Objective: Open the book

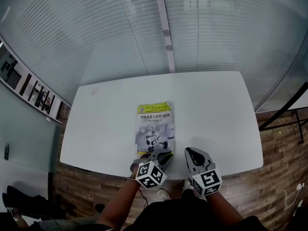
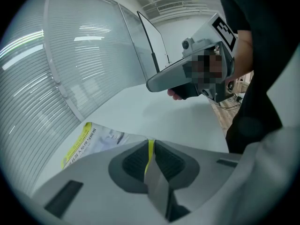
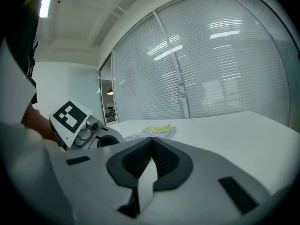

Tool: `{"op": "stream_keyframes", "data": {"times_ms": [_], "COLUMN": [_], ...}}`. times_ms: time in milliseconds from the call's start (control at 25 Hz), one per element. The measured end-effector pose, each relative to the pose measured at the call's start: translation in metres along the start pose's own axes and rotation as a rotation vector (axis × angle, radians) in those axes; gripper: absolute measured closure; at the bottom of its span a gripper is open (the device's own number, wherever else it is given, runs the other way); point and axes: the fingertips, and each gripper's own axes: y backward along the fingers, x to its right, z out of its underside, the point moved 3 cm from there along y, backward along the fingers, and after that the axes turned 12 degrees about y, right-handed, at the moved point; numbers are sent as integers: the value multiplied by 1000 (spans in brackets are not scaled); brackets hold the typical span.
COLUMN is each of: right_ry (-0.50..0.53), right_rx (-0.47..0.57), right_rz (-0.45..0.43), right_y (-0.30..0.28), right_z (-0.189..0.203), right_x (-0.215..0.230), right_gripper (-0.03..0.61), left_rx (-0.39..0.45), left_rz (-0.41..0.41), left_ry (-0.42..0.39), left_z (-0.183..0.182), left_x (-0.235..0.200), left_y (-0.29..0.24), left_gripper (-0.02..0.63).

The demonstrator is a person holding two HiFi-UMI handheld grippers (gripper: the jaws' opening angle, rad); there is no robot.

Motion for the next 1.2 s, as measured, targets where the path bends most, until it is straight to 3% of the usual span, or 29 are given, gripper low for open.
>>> {"op": "stream_keyframes", "data": {"times_ms": [160,320,520,1200], "right_ry": [22,15,20,93], "right_rx": [11,4,-14,-6], "right_rz": [8,-10,-31,-84], "right_y": [-3,-5,-6,-15], "right_z": [1,0,-2,-3], "right_x": [3,-3,-13,-41], "right_gripper": [572,572,572,572], "left_rx": [55,110,204,459], "left_rz": [18,-14,-38,-135], "left_ry": [94,124,233,442], "left_z": [-4,-9,-15,-26], "left_x": [-5,-9,-18,-52], "left_y": [6,15,28,79], "left_gripper": [580,588,592,594]}}
